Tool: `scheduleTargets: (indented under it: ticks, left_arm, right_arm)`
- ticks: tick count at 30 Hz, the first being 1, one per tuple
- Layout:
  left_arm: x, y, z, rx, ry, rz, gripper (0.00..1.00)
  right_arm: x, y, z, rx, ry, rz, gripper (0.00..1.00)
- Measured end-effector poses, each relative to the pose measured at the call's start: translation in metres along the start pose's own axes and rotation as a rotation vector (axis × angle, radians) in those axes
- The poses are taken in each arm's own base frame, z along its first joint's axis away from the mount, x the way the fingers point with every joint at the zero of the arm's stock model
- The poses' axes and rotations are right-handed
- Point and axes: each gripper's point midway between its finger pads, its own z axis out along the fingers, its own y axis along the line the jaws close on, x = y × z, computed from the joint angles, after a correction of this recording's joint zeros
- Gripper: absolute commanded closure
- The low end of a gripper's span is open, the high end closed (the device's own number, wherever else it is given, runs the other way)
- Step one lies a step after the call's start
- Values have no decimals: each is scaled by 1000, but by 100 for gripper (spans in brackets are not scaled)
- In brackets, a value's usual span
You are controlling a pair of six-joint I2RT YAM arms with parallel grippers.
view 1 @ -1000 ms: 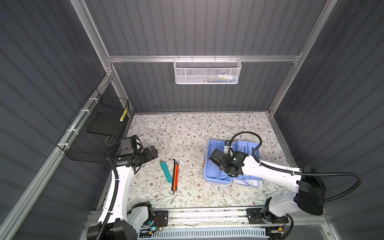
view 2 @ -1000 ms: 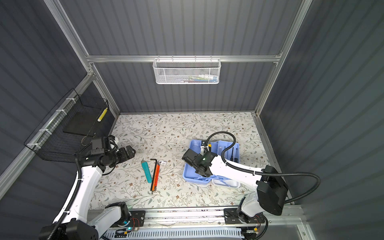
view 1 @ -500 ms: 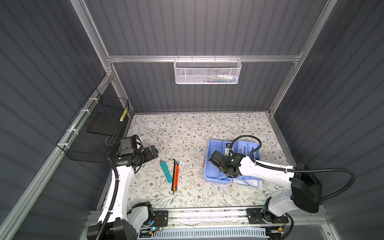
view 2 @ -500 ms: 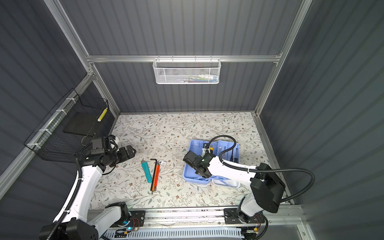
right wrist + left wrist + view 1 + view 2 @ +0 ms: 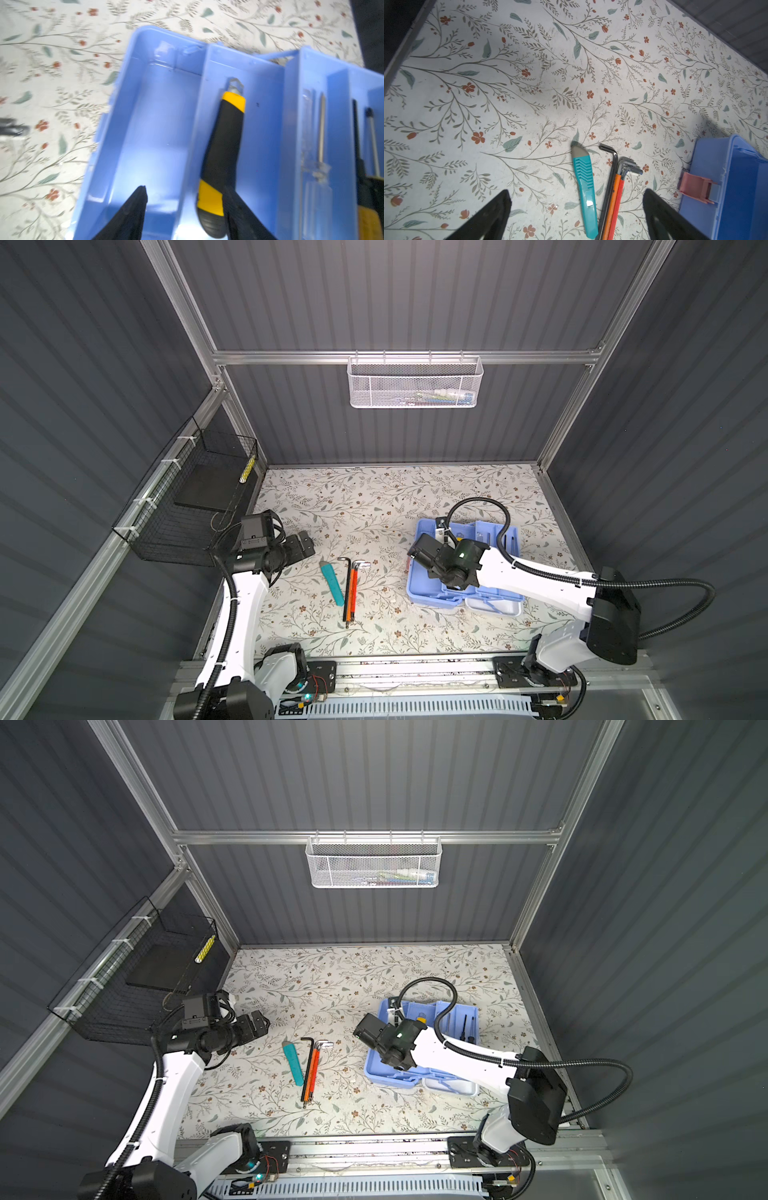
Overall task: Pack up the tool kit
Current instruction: 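Release the knife into the compartment and move the right gripper back to the teal knife, then grasp the teal utility knife with the right gripper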
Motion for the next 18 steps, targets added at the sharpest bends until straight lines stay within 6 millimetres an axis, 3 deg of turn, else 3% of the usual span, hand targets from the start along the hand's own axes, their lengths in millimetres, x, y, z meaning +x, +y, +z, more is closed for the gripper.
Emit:
scheduleTargets:
  ticks: [3, 7, 11, 14, 18]
  left_arm:
    - [1, 9, 0, -49, -2, -5, 1]
    - [1, 18, -2, -107, -9, -11, 1]
    - [0, 27, -9, -156, -34, -15, 0]
    - [-2, 31, -16, -186, -60, -20, 1]
    - [-3, 39, -21, -232, -74, -28, 0]
  right_arm:
    - [-9, 43, -11, -146, -21, -93, 37]
    - [-20, 122, -14, -324, -49, -218, 35]
    - [-1, 209, -6, -522, -44, -333, 34]
    - [18, 255, 4, -611, -24, -389, 32]
    - [29, 289, 22, -653, -15, -413, 32]
